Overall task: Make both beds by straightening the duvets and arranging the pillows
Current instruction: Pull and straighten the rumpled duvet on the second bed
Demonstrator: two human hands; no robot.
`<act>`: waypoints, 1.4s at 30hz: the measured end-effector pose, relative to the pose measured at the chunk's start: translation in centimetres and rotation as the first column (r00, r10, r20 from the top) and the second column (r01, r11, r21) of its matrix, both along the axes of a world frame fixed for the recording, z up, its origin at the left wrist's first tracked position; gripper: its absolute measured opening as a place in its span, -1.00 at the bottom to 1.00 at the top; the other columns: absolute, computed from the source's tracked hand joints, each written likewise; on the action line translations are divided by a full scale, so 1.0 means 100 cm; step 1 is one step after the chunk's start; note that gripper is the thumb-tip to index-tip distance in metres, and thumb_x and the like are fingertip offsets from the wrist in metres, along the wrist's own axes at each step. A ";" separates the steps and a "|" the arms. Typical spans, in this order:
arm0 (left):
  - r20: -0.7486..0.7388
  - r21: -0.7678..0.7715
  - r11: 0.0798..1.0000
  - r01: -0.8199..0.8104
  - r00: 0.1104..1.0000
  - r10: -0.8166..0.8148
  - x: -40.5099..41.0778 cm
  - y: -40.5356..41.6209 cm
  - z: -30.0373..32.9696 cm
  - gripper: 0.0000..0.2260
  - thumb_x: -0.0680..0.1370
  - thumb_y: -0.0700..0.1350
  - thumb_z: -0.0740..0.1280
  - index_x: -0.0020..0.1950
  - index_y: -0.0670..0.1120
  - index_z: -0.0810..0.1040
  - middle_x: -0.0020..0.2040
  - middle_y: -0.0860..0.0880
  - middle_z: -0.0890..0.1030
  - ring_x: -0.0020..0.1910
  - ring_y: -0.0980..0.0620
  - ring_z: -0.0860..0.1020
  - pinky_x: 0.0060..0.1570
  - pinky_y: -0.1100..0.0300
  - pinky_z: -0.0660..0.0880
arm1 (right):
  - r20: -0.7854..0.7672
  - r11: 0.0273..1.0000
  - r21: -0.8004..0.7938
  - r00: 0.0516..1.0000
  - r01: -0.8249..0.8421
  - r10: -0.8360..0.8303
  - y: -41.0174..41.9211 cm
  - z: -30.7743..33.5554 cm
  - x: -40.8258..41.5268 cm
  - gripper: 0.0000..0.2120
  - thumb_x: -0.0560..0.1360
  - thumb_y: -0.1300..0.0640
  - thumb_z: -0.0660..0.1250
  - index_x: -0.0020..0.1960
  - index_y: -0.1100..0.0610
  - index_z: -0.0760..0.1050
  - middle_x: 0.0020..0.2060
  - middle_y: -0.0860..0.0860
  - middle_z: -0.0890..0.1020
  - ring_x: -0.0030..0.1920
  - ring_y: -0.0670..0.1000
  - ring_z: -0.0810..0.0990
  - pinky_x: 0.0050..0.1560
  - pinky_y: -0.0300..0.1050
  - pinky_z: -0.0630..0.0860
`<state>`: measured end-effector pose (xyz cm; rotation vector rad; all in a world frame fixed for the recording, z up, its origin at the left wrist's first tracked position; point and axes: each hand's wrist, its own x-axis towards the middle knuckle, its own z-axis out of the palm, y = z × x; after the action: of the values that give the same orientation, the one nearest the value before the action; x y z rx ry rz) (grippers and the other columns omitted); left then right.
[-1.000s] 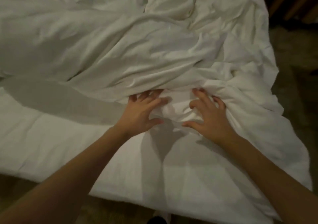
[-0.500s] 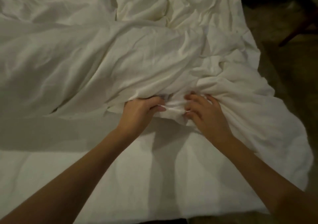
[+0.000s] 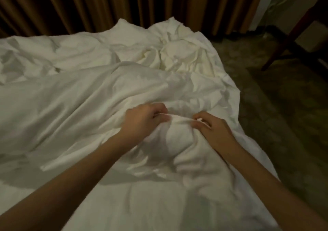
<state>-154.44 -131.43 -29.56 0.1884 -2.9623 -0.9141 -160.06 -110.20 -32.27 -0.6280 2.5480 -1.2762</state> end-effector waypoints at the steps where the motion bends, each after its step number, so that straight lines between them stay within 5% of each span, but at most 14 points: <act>1: 0.031 -0.094 0.995 -0.022 0.999 0.025 -0.008 -0.002 -0.028 -0.87 0.54 0.09 0.31 -0.02 0.09 0.59 -0.05 0.09 0.64 -0.04 0.06 0.56 -0.06 0.16 0.39 | -0.019 0.996 0.090 1.000 -0.008 0.010 -0.006 -0.018 -0.011 -0.95 0.53 0.10 0.33 -0.08 -0.03 0.55 -0.21 -0.03 0.63 -0.12 -0.03 0.57 -0.02 -0.14 0.43; 3: 0.114 -0.164 0.986 -0.018 0.993 0.038 -0.010 -0.002 -0.084 -0.81 0.54 0.06 0.31 0.07 0.01 0.61 0.07 0.02 0.63 0.08 -0.01 0.56 -0.04 0.18 0.36 | -0.027 0.971 0.230 0.997 -0.062 0.070 -0.012 -0.055 -0.017 -0.90 0.50 0.11 0.35 0.00 -0.03 0.56 -0.13 -0.01 0.66 -0.04 0.03 0.60 0.03 -0.12 0.43; 6: -0.008 -0.129 0.980 -0.151 0.988 0.151 0.003 0.009 -0.115 -0.83 0.53 -0.01 0.33 0.10 0.04 0.61 0.07 0.02 0.64 0.05 -0.06 0.59 -0.01 0.12 0.49 | -0.159 0.936 0.334 0.973 -0.108 0.168 -0.011 -0.083 -0.007 -0.78 0.53 0.13 0.29 0.16 0.04 0.55 0.04 -0.02 0.64 0.08 0.03 0.55 0.13 -0.13 0.35; 10: -0.469 -0.245 0.956 -0.160 0.883 0.028 0.053 0.039 -0.101 -0.84 0.48 -0.13 0.29 -0.05 -0.08 0.65 -0.05 -0.07 0.63 -0.09 -0.07 0.51 -0.14 0.09 0.42 | -0.404 0.985 0.170 0.913 0.012 0.058 0.007 -0.074 0.030 -0.70 0.57 -0.03 0.12 0.13 0.07 0.53 0.03 0.06 0.63 0.06 -0.02 0.48 0.11 -0.15 0.32; 13: -0.493 -0.223 0.974 -0.048 0.867 -0.070 0.092 0.055 -0.110 -0.84 0.48 -0.12 0.30 -0.07 -0.10 0.67 -0.09 -0.06 0.65 -0.10 0.00 0.51 -0.13 0.15 0.36 | -0.492 0.989 0.147 0.867 -0.009 0.081 0.022 -0.074 0.070 -0.76 0.52 -0.03 0.20 0.05 0.06 0.54 -0.02 0.06 0.63 0.03 -0.03 0.46 0.07 -0.12 0.32; 18: -0.311 -0.246 0.966 0.077 0.938 -0.154 0.101 0.050 -0.165 -0.67 0.42 0.09 0.34 0.03 -0.09 0.67 0.06 -0.03 0.66 0.08 0.02 0.53 0.08 0.12 0.39 | -0.404 0.955 0.296 0.904 -0.018 0.142 0.038 -0.104 0.088 -0.58 0.40 -0.20 0.25 0.09 0.05 0.60 0.09 -0.01 0.63 0.13 -0.03 0.49 0.18 -0.05 0.32; 23: -0.280 -0.260 0.963 0.064 0.950 -0.139 0.096 0.053 -0.162 -0.83 0.40 -0.03 0.30 -0.25 -0.04 0.66 -0.25 0.03 0.68 -0.27 0.03 0.63 -0.17 0.21 0.38 | -0.285 0.910 0.413 0.944 -0.037 0.168 0.036 -0.117 0.087 -0.55 0.35 -0.18 0.25 0.08 0.06 0.61 0.09 0.00 0.64 0.14 -0.06 0.43 0.17 -0.13 0.26; 26: -0.162 -0.176 0.984 0.026 0.985 -0.055 0.105 0.067 -0.132 -0.84 0.43 -0.02 0.23 -0.27 -0.03 0.55 -0.45 0.04 0.57 -0.48 0.01 0.54 -0.44 0.26 0.29 | -0.261 0.938 0.344 0.955 -0.046 0.142 0.042 -0.103 0.092 -0.55 0.33 -0.15 0.35 0.12 0.06 0.60 0.16 0.02 0.60 0.17 -0.08 0.42 0.23 -0.13 0.32; 30: -0.034 0.063 0.992 -0.112 0.993 0.115 0.113 0.066 -0.062 -0.88 0.56 -0.07 0.29 -0.04 -0.11 0.53 -0.21 -0.10 0.64 -0.19 -0.12 0.59 -0.23 0.11 0.40 | -0.208 0.994 0.106 0.977 -0.024 0.045 0.026 -0.049 0.111 -0.51 0.34 -0.25 0.33 0.23 -0.17 0.39 0.14 -0.15 0.50 0.18 -0.18 0.42 0.27 0.08 0.41; 32: -0.077 0.191 0.977 -0.094 0.991 0.110 0.111 0.059 -0.019 -0.92 0.54 -0.12 0.34 -0.04 -0.13 0.54 -0.18 -0.11 0.64 -0.13 -0.14 0.58 -0.13 0.07 0.40 | -0.289 0.995 0.095 0.957 0.020 0.009 0.011 -0.019 0.122 -0.51 0.43 -0.26 0.31 0.31 -0.22 0.28 0.03 -0.17 0.53 0.11 -0.08 0.44 0.22 -0.17 0.40; 34: -0.135 0.261 0.964 -0.046 0.987 0.084 0.108 0.055 0.023 -0.94 0.52 -0.15 0.37 -0.14 -0.08 0.52 -0.28 0.00 0.60 -0.21 -0.04 0.56 -0.17 0.17 0.38 | -0.098 0.996 0.072 0.994 0.057 -0.050 0.002 0.017 0.132 -0.53 0.37 -0.18 0.43 0.23 -0.15 0.41 -0.07 -0.36 0.42 0.07 -0.12 0.47 0.09 -0.52 0.25; 37: -0.174 0.365 0.930 -0.046 0.978 0.116 0.103 0.053 0.057 -0.81 0.49 -0.13 0.41 -0.27 0.05 0.47 -0.40 0.16 0.53 -0.38 0.23 0.50 -0.33 0.39 0.34 | -0.016 0.994 -0.081 0.997 0.077 -0.079 0.012 0.051 0.131 -0.90 0.45 -0.03 0.42 -0.10 -0.20 0.52 -0.25 -0.31 0.54 -0.17 -0.21 0.52 -0.02 -0.24 0.48; 40: -0.313 0.360 0.931 -0.059 0.933 0.180 0.115 0.055 0.054 -0.88 0.46 -0.08 0.44 -0.18 0.05 0.50 -0.30 0.19 0.57 -0.27 0.21 0.52 -0.23 0.36 0.39 | -0.009 0.991 -0.085 0.994 0.104 -0.105 0.023 0.065 0.123 -0.89 0.48 0.03 0.37 -0.20 -0.03 0.61 -0.35 -0.17 0.58 -0.27 -0.13 0.54 -0.08 -0.08 0.50; 42: -0.450 0.210 0.977 -0.040 0.883 0.132 0.133 0.059 0.029 -0.87 0.45 -0.03 0.40 -0.10 -0.05 0.54 -0.18 0.11 0.56 -0.15 0.10 0.50 -0.13 0.26 0.39 | -0.004 0.995 -0.029 0.996 0.091 -0.091 0.030 0.065 0.119 -0.86 0.49 0.06 0.37 -0.21 0.07 0.61 -0.34 -0.11 0.60 -0.23 0.00 0.56 0.00 0.05 0.50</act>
<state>-141.11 -125.54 -26.69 0.0895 -2.4083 -1.0633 -148.20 -107.23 -25.82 -0.5276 2.5944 -1.3444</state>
